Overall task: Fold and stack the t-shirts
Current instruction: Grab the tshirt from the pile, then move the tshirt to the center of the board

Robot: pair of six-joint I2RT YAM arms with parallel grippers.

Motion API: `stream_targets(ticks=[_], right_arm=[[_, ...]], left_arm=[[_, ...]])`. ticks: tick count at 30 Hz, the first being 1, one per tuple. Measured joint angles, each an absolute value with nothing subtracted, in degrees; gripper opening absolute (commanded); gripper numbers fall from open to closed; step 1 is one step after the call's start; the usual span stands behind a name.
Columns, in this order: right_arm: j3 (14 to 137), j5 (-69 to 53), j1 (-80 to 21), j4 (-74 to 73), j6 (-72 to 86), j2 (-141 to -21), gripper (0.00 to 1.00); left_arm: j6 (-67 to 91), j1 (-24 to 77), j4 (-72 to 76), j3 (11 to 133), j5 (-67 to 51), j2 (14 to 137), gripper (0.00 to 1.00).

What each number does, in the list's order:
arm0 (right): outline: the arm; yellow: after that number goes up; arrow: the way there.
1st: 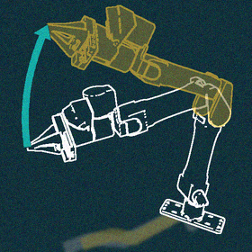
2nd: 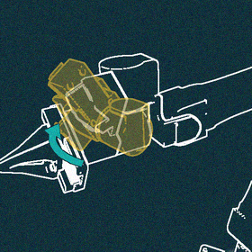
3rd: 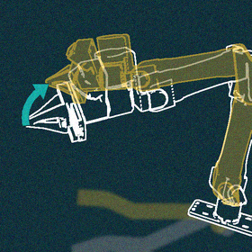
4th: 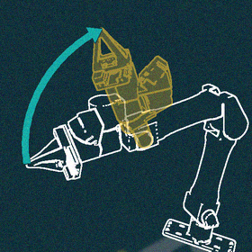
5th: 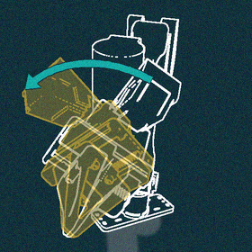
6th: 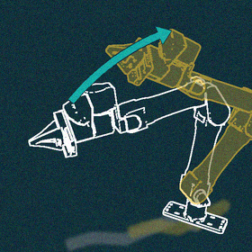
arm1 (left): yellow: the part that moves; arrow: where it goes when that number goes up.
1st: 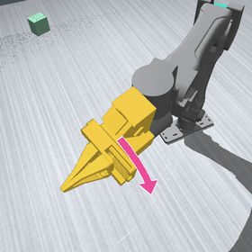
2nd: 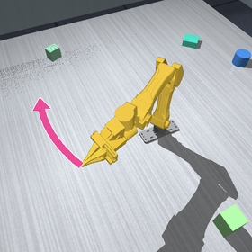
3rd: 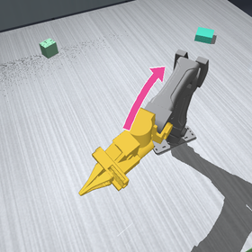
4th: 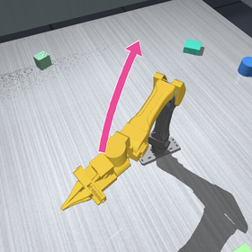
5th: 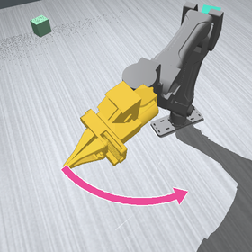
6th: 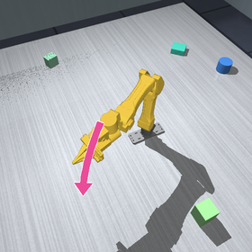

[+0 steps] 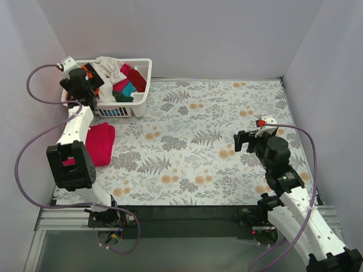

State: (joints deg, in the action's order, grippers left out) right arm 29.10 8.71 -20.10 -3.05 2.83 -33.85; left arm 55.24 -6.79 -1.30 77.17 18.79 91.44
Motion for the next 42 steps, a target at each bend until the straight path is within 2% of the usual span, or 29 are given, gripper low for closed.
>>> stream_targets(ticks=[3, 6, 7, 8, 9, 10, 11, 12, 21, 25, 34, 35, 37, 38, 39, 42], right_arm=[[29.08, 8.25, -20.10, -3.05, 2.87, -33.85, 0.98], [29.08, 8.12, -20.10, -3.07, 2.90, -33.87, 0.98], [29.08, 8.12, -20.10, -3.05, 2.90, -33.87, 0.98], [29.08, 8.14, -20.10, -3.07, 2.90, -33.89, 0.98], [29.08, 8.14, -20.10, -3.05, 2.90, -33.89, 0.98], [29.08, 8.14, -20.10, -3.05, 2.90, -33.91, 0.98], [29.08, 8.14, -20.10, -3.05, 2.90, -33.98, 0.98], [29.08, 8.14, -20.10, -3.05, 2.90, -34.09, 0.98], [29.02, 7.49, -20.10, -3.05, 3.01, -35.31, 0.98], [29.02, 7.35, -20.10, -3.03, 3.01, -35.35, 0.98], [29.02, 7.33, -20.10, -2.94, 3.05, -36.47, 0.98], [29.02, 7.33, -20.10, -2.92, 3.09, -36.42, 0.98], [29.02, 7.38, -20.10, -2.96, 3.27, -36.21, 0.98], [29.02, 7.38, -20.10, -2.96, 3.44, -35.92, 0.98], [29.02, 7.44, -20.10, -3.01, 3.70, -35.48, 0.99], [29.02, 7.75, -20.10, -3.07, 4.51, -33.39, 0.98]], left_arm=[[56.40, -10.37, -0.84, 80.34, 16.01, 98.21, 0.74], [57.04, -12.67, -1.17, 82.04, 14.66, 103.48, 0.65], [57.28, -13.06, -1.32, 82.43, 14.22, 104.90, 0.53], [57.74, -13.23, -1.48, 82.52, 13.87, 105.86, 0.47], [57.60, -13.23, -1.63, 82.52, 13.50, 106.41, 0.36], [57.98, -13.15, -1.72, 82.52, 13.04, 106.65, 0.22], [58.26, -12.97, -1.74, 82.52, 12.80, 106.74, 0.03], [58.39, -12.88, -1.58, 82.59, 12.64, 106.63, 0.00], [57.45, -12.67, -1.13, 82.30, 8.01, 102.94, 0.00], [54.72, -9.34, -0.95, 80.73, 2.31, 93.95, 0.00], [55.51, 1.13, 6.57, 78.85, -23.66, 67.26, 0.00], [55.99, 1.93, 7.03, 78.61, -25.71, 65.80, 0.07], [56.86, 3.31, 8.14, 77.10, -28.97, 63.83, 0.27], [57.78, 3.84, 8.51, 75.40, -30.46, 62.98, 0.45], [58.30, 4.16, 8.62, 73.19, -31.64, 62.35, 0.57], [60.62, 5.58, 8.95, 64.58, -32.14, 61.65, 0.78]])
